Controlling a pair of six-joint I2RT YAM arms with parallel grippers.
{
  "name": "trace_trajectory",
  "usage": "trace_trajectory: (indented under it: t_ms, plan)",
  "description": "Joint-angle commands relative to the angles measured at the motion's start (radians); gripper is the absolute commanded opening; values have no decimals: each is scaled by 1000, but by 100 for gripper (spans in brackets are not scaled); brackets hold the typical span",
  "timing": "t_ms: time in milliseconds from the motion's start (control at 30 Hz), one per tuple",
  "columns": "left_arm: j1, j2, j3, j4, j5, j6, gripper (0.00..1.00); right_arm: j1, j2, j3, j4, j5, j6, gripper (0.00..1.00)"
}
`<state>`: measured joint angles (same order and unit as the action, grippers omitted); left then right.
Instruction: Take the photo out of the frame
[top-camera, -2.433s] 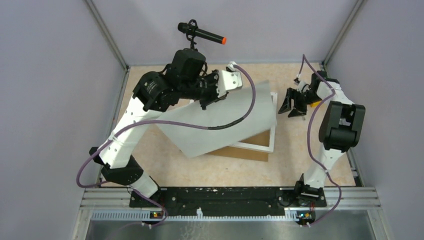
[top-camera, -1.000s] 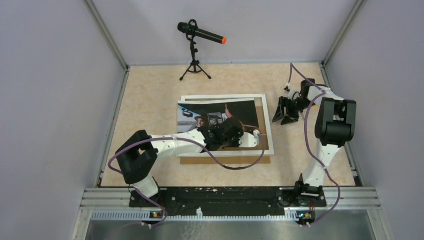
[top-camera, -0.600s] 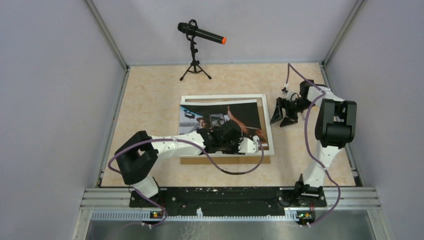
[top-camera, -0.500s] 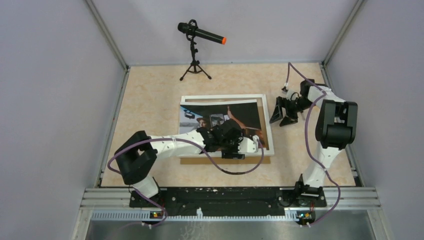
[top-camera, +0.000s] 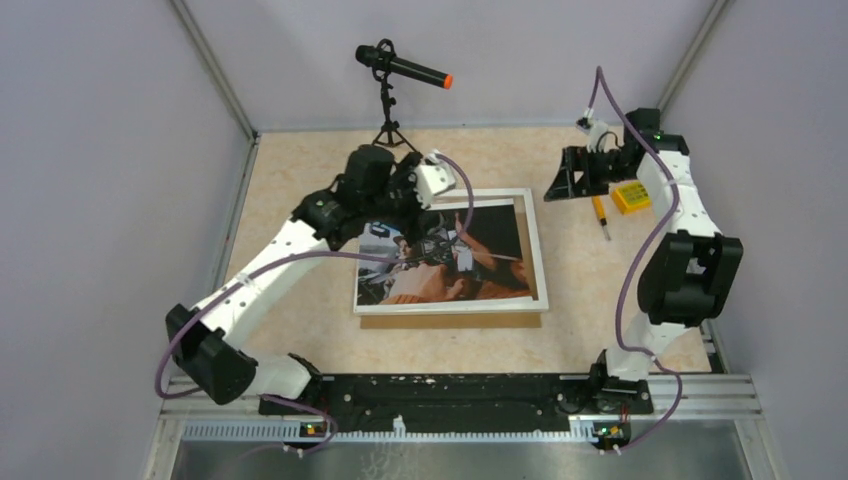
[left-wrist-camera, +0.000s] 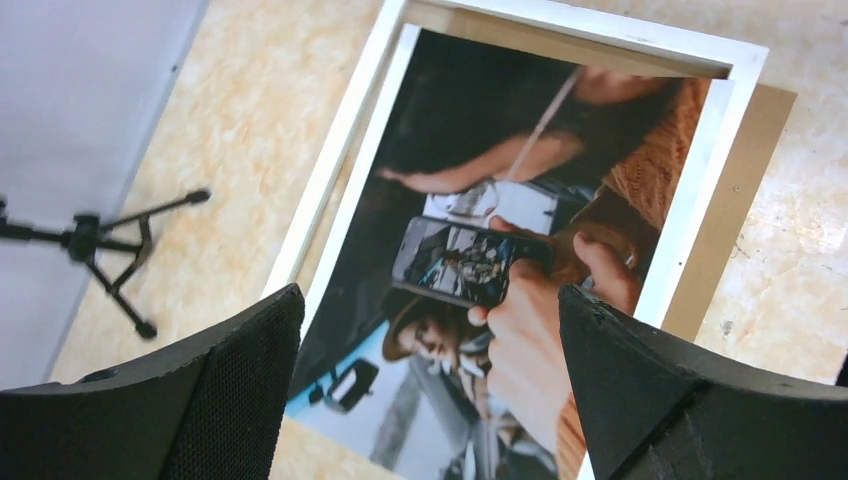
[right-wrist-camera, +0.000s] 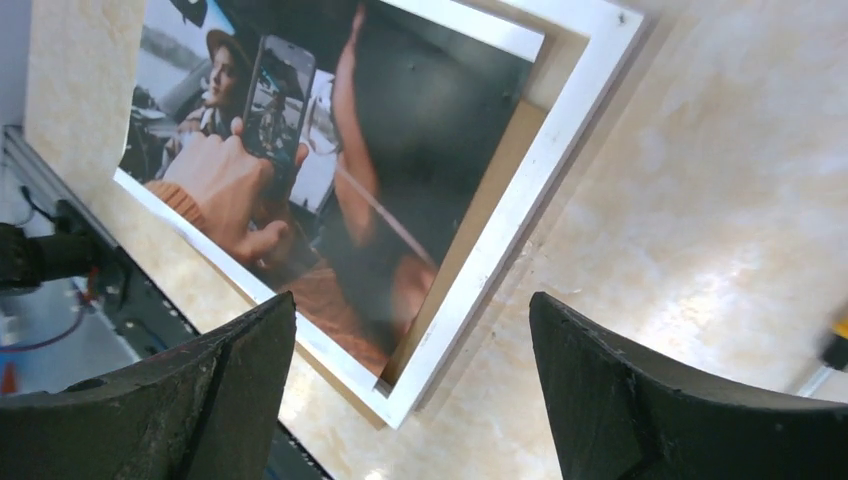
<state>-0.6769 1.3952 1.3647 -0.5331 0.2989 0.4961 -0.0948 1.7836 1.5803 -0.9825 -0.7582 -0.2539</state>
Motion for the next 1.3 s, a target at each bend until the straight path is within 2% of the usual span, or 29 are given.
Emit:
trace_trajectory:
  t_ms: [0,100,167,367,467,600,700,833,967,1267]
  plan:
    - [123,-99,17,-123,66,-90,99,6,-188,41,36,53,-100,86]
    - [258,-155,17,-158,102,-146,99,7,-296,-20,117,97,-105,91]
    - [363,-185,15,-187,122,-182,99,7,-382,-101,192,135,-88,99]
    - [769,-212,-44,-303,265,-212,99,7,-616,-449,423,298,-7,99]
    - [891,-202,-134,-296,282,-184,99,7,-668,-535,438,329,-33,99]
    - [950,-147,-255,-245,229,-159,99,6,-604,-572,394,378,-76,99]
    - [954,-97,-329,-187,175,-157,99,6,-499,-592,360,412,-124,99]
    - [957,-24,-385,-141,183,-149,99,4,-392,-632,388,452,-161,99]
    - [955,22,-416,-99,157,-142,99,3,-385,-685,459,466,-161,99]
    - [955,14,-372,-91,152,-150,99,3,-409,-677,444,433,-134,99]
